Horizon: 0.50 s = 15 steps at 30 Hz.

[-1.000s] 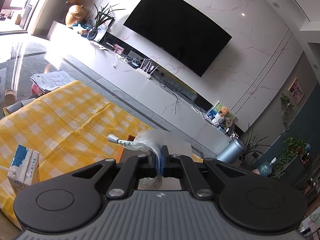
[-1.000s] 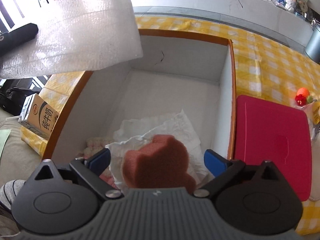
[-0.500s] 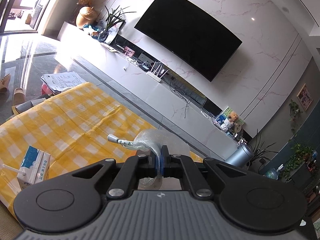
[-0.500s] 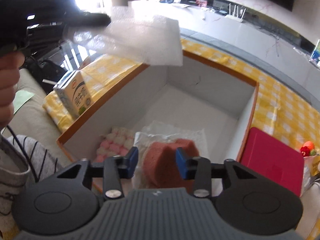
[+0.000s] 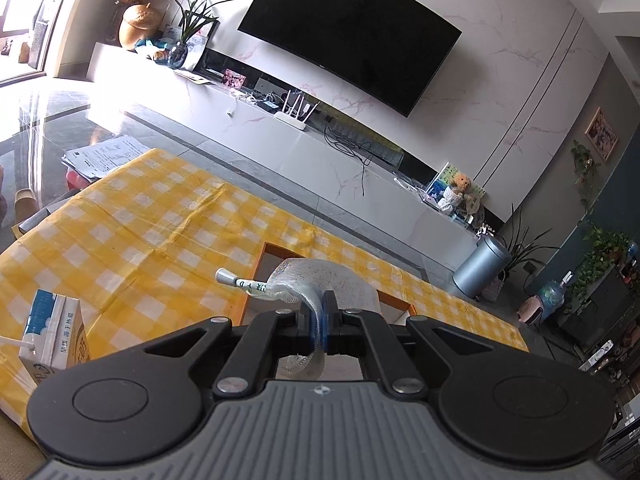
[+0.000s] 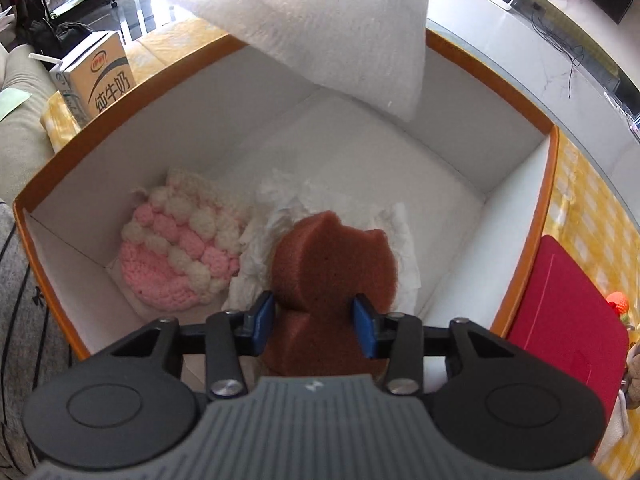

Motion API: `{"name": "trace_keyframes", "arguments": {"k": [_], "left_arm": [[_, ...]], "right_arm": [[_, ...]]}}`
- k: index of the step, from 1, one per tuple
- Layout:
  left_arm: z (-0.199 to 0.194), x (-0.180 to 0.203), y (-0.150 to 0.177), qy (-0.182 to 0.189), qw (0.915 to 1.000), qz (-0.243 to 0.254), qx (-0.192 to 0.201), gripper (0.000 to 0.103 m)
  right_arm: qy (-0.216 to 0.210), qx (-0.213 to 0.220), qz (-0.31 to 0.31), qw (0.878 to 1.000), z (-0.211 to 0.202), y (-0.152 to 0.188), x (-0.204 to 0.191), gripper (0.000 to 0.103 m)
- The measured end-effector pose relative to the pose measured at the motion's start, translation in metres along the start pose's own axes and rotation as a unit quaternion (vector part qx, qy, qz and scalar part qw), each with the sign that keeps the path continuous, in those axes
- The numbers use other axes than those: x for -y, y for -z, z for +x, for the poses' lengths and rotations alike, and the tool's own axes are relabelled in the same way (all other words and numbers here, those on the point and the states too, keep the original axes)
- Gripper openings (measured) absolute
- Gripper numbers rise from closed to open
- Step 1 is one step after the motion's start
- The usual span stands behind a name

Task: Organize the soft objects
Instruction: 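Lower the sponge into the box and open the right tool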

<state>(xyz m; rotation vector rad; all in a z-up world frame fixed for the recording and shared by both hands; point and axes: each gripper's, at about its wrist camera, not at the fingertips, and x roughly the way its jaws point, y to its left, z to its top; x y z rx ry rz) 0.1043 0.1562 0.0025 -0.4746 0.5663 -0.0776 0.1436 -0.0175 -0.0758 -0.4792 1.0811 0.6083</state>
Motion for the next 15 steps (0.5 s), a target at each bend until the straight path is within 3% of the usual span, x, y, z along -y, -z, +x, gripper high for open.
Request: {"name": "trace_keyframes", "arguments": {"k": [4,10,12,15], "left_arm": [[0.011,0.007,0.006,-0.009,0.9986,0.032,-0.041,0.003],[0.028,0.015,0.018,-0.03,0.9935,0.059,-0.093,0.003],[0.036,0.017,0.021,-0.038,0.9914,0.062,-0.109,0.003],[0.045,0.018,0.027,-0.067,0.9889,0.074,-0.11,0.003]], "right_arm": [[-0.007,0.017,0.011,1.0,0.0,0.003,0.003,0.048],[-0.068,0.063,0.051,0.994,-0.033,0.01,0.027,0.052],[-0.057,0.072,0.068,0.993,-0.044,0.01,0.035,0.061],[-0.045,0.086,0.061,0.993,-0.057,0.013,0.039,0.061]]}}
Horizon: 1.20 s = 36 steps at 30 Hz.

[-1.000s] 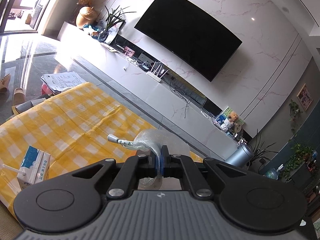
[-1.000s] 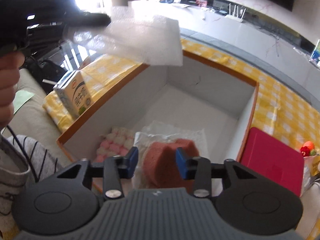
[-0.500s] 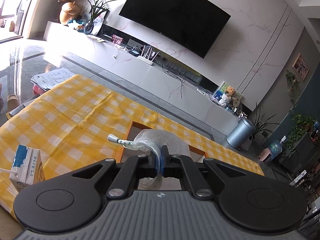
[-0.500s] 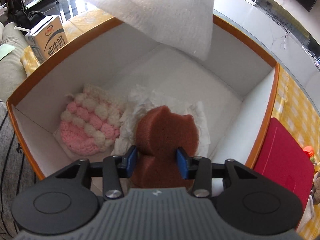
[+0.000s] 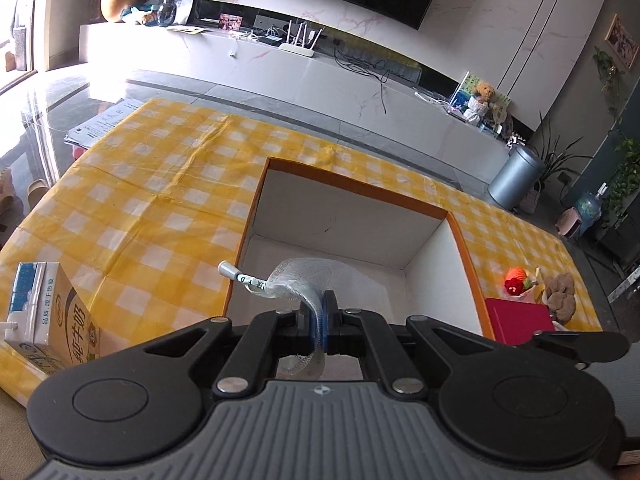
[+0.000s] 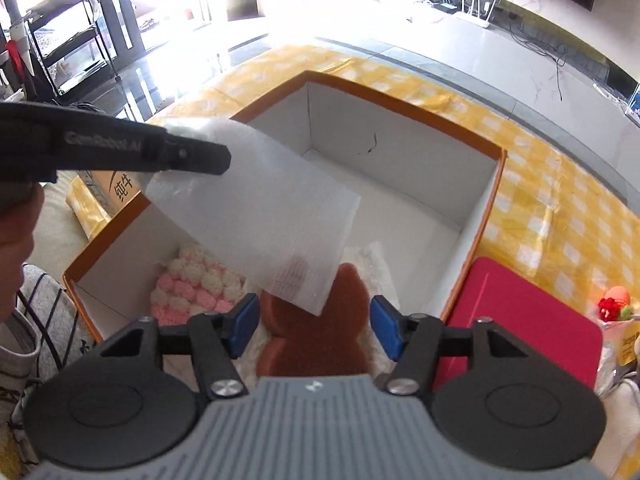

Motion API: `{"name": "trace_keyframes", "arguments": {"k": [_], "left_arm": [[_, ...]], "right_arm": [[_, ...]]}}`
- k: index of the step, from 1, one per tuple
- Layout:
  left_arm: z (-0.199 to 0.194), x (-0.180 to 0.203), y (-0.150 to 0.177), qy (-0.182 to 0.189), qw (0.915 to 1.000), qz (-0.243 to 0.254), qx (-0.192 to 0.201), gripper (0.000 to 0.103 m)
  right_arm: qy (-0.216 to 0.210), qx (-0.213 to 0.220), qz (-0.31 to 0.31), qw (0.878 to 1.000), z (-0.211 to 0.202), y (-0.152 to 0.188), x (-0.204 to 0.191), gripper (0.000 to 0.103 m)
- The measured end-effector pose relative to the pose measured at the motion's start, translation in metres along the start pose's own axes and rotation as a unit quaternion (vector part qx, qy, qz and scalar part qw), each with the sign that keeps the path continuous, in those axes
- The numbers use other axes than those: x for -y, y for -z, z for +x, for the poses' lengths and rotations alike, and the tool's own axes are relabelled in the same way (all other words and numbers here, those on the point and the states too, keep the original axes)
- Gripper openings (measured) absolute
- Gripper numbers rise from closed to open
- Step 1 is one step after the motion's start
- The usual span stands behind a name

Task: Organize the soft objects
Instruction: 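Lower the sponge into the box and open the right tool, then open the left tool to drop the bubble-wrap bag into the box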

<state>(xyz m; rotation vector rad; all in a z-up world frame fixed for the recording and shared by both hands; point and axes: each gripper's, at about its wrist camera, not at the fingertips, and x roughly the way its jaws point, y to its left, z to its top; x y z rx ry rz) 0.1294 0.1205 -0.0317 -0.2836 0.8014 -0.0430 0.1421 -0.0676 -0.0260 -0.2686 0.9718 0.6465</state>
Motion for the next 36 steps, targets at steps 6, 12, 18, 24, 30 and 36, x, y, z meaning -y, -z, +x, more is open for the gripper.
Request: {"name": "trace_keyframes", "arguments": {"k": [6,12,18,24,30,36], "left_arm": [[0.03,0.006,0.002,-0.039,0.999,0.014,-0.02,0.004],[0.039,0.028,0.004,-0.119,0.9866,0.108,0.027,0.009],[0.036,0.021,0.005,-0.113,0.9894,0.088,0.022,0.044],[0.009,0.021,0.003,-0.061,0.9952,0.062,0.045,0.095],[-0.01,0.023,-0.005,-0.122,0.9866,0.066,0.086,0.096],[-0.018,0.005,-0.013,-0.117,0.9872,0.003,0.109,0.096]], "right_arm": [[0.01,0.002,0.007,1.0,0.001,0.005,0.007,0.061],[0.012,-0.004,-0.007,1.0,0.003,0.006,-0.001,0.061],[0.017,-0.011,-0.02,1.0,0.006,0.007,-0.007,0.061],[0.024,-0.024,-0.025,0.999,0.012,0.006,-0.01,0.061],[0.025,-0.023,-0.021,0.999,0.009,0.005,-0.013,0.067],[0.035,-0.022,-0.014,0.999,0.005,0.004,-0.018,0.072]]}}
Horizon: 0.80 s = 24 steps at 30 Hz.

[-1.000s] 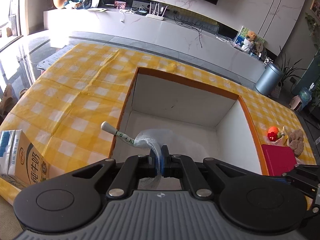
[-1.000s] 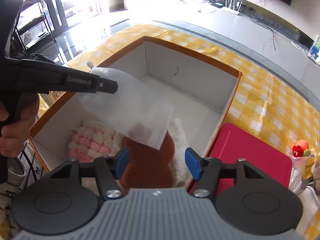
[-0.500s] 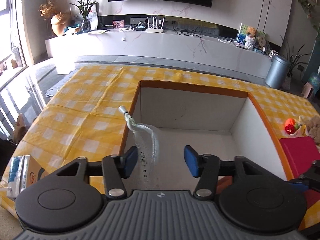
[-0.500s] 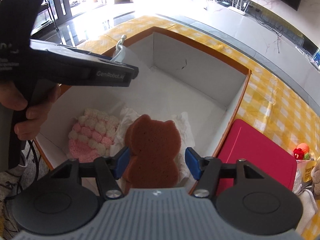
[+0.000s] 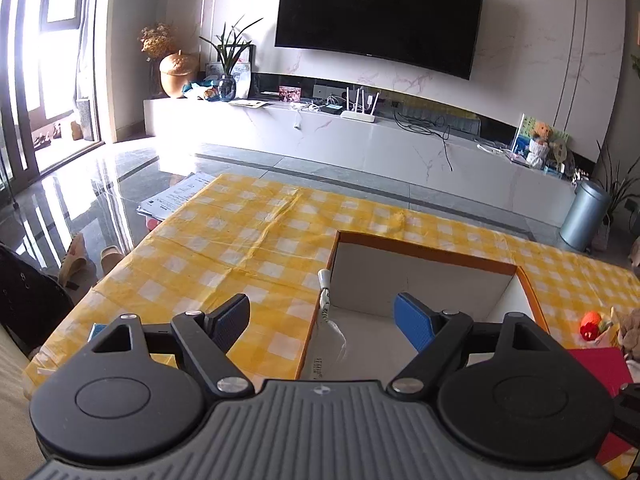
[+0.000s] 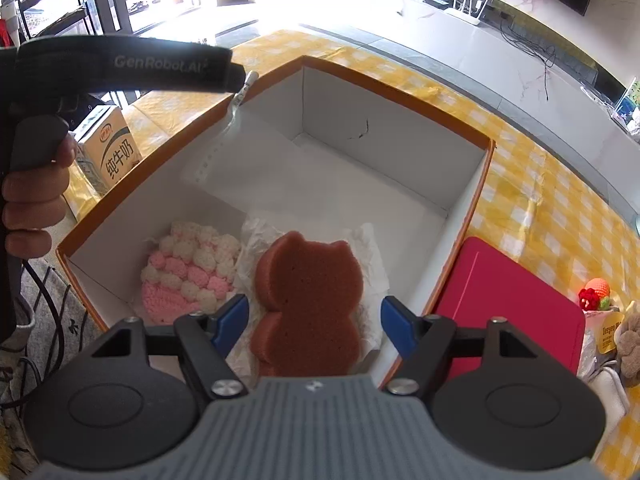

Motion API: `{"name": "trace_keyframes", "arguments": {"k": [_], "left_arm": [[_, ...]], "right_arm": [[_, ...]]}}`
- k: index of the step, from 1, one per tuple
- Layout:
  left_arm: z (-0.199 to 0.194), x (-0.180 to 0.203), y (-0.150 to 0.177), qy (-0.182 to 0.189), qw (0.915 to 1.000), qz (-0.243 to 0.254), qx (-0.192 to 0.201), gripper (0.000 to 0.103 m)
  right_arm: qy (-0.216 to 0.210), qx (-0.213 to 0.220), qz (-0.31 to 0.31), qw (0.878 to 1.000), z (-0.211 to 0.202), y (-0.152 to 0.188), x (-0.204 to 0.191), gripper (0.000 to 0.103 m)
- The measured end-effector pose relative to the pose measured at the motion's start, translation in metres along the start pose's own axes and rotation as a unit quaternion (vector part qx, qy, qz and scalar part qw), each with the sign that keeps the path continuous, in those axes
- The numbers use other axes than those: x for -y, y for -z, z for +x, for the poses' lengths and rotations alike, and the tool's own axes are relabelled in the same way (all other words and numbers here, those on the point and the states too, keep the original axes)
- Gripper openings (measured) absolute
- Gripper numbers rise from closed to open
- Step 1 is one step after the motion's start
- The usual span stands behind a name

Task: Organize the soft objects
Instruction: 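Open the left tool to drop the bubble-wrap bag into the box, then move both tools back over the remaining items on the table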

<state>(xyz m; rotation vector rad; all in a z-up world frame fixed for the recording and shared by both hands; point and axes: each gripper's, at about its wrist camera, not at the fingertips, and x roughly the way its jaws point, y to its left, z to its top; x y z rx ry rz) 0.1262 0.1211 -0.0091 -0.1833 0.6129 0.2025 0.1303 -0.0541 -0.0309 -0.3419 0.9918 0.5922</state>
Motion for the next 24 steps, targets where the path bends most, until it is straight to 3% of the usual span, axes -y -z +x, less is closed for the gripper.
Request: {"name": "trace_keyframes", "arguments": {"k": [9,11,14,17,20,24], "left_arm": [[0.0,-0.016,-0.003,-0.014,0.9974,-0.069,0.013,0.099],[-0.004,-0.015,-0.004,-0.014,0.9978,-0.06,0.024,0.099],[-0.012,-0.008,-0.005,-0.021,0.9984,-0.032,0.041,0.099],[-0.018,0.001,-0.006,-0.023,0.9985,-0.012,0.049,0.099],[-0.024,0.009,-0.007,-0.012,0.9985,-0.016,0.051,0.1],[-0.031,0.015,-0.006,0.031,0.9982,-0.036,0.037,0.1]], "right_arm": [[-0.01,0.016,-0.002,1.0,-0.014,-0.001,-0.004,0.075],[-0.019,0.029,0.012,0.999,-0.02,0.0,0.001,0.076],[-0.023,0.047,0.024,0.998,-0.03,0.003,0.007,0.087],[-0.011,0.072,0.039,0.997,-0.041,0.005,0.011,0.088],[-0.016,0.107,0.059,0.992,-0.057,0.009,0.019,0.095],[-0.006,0.143,0.086,0.986,-0.074,0.014,0.034,0.101]]}}
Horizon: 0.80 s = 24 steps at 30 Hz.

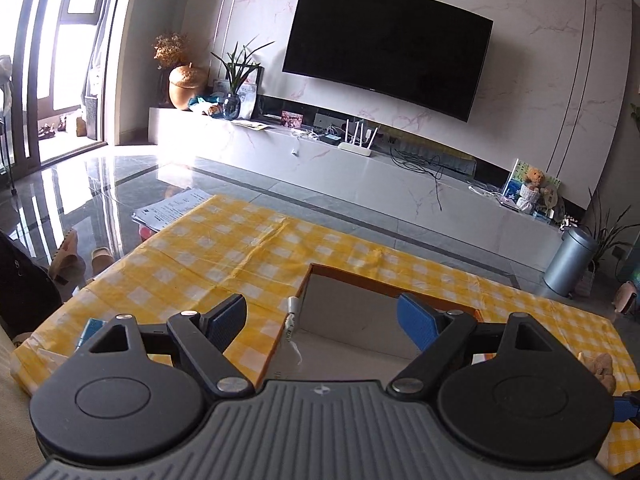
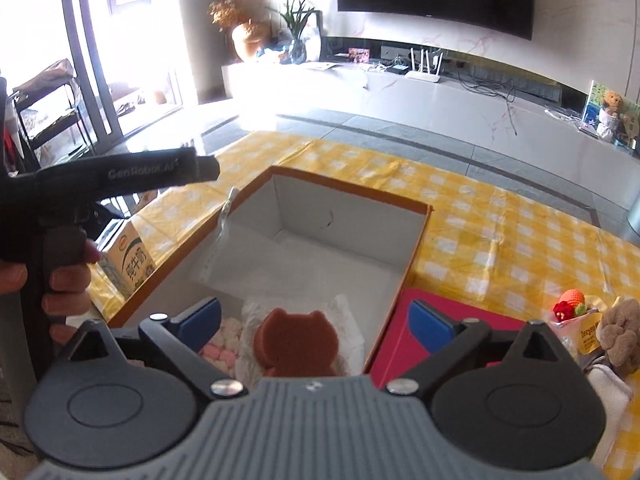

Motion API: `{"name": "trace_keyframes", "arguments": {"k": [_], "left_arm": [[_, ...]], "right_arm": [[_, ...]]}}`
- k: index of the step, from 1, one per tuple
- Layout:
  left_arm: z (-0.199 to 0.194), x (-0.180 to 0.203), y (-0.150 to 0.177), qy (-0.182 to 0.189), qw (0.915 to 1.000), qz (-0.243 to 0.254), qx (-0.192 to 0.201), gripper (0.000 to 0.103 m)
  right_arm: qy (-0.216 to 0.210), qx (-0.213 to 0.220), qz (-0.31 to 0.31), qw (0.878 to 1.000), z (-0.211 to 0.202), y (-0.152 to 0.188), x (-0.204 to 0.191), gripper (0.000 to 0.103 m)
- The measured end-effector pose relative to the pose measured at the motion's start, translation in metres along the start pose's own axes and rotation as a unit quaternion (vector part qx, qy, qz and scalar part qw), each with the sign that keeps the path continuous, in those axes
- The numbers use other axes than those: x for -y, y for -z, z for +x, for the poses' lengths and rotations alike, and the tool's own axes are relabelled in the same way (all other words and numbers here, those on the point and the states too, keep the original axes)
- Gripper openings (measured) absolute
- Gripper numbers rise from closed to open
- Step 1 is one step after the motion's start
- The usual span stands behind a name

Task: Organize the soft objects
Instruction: 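Move both tools back over the remaining items on the table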

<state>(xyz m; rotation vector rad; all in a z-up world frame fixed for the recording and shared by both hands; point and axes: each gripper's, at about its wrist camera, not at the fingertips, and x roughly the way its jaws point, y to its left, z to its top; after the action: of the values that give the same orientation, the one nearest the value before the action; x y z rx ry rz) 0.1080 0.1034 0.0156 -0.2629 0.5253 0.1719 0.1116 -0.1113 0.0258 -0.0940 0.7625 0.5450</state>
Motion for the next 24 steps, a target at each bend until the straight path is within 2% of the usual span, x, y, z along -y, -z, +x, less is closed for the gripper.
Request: {"name": "trace_keyframes", "arguments": {"k": [3,5,10,15,20,24], "left_arm": [[-0.004,0.011,0.001,0.02,0.9995,0.009,-0.023,0.1],[-0.009,0.02,0.002,0.019,0.9991,0.02,-0.031,0.1],[-0.029,0.045,0.007,0.038,0.9963,0.076,-0.014,0.1],[-0.045,0.082,0.015,0.081,0.9903,0.112,-0.016,0.1],[-0.054,0.133,0.027,0.085,0.9796,0.182,-0.007,0.1],[-0.05,0.168,0.042,0.094,0.9693,0.227,-0.018,0.099]], "right_arm": [[0.018,0.006,0.014,1.0,-0.005,0.0,0.016,0.101],[0.036,0.007,0.022,0.999,-0.007,0.001,0.029,0.101],[0.114,0.013,0.063,0.991,-0.019,0.018,0.076,0.101],[0.177,0.01,0.121,0.977,-0.04,0.05,0.133,0.101],[0.246,0.001,0.163,0.955,-0.063,0.08,0.179,0.101],[0.304,-0.018,0.168,0.938,-0.077,0.103,0.205,0.101]]}}
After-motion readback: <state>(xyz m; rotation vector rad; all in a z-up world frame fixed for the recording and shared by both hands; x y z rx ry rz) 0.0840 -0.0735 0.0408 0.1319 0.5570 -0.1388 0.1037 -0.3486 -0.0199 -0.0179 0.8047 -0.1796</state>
